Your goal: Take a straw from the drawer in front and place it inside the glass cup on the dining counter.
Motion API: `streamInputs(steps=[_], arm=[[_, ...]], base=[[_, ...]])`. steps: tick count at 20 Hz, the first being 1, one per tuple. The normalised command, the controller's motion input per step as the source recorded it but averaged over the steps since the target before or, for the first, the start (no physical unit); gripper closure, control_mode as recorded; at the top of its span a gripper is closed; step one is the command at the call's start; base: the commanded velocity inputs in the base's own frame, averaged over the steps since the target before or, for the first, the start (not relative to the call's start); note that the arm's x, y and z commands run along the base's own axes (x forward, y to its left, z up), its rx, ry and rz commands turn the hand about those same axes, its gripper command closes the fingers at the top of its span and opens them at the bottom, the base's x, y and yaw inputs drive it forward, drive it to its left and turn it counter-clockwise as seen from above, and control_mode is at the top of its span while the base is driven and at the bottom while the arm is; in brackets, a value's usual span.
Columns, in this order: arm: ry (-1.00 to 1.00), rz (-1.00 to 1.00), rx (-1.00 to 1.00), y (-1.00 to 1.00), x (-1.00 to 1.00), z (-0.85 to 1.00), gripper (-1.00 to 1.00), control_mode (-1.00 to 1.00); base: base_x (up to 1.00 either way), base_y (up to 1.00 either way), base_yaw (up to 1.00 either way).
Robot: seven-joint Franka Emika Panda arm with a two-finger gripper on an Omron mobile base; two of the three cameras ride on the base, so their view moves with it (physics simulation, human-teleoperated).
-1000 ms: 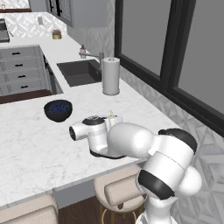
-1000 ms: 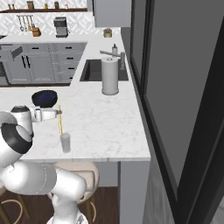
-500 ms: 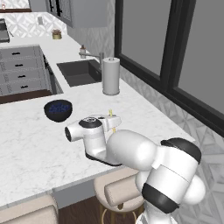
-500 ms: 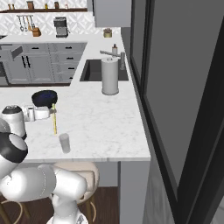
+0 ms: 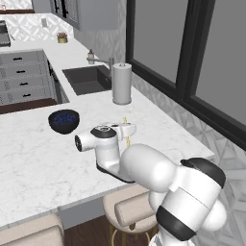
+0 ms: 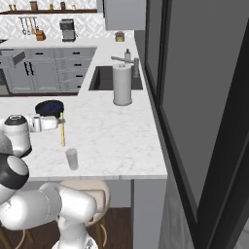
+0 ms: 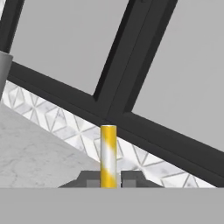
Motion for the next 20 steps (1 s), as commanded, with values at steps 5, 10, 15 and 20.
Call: streamInputs(steps=[5, 10, 15, 20], arm=[[0.0, 0.0, 0.0, -0.37, 0.0, -0.14, 1.0, -1.0], [0.0, 0.0, 0.0, -0.27, 0.0, -0.21, 1.0, -1.0], [0.0, 0.01, 0.0, -0.03, 0.0, -0.13, 1.0, -1.0], [0.0, 0.03, 0.0, 0.03, 0.05, -0.02, 1.0, -1.0]], base=[[0.0, 0.0, 0.0], [0.0, 0.0, 0.0], [0.0, 0.0, 0.0], [0.0, 0.0, 0.0]])
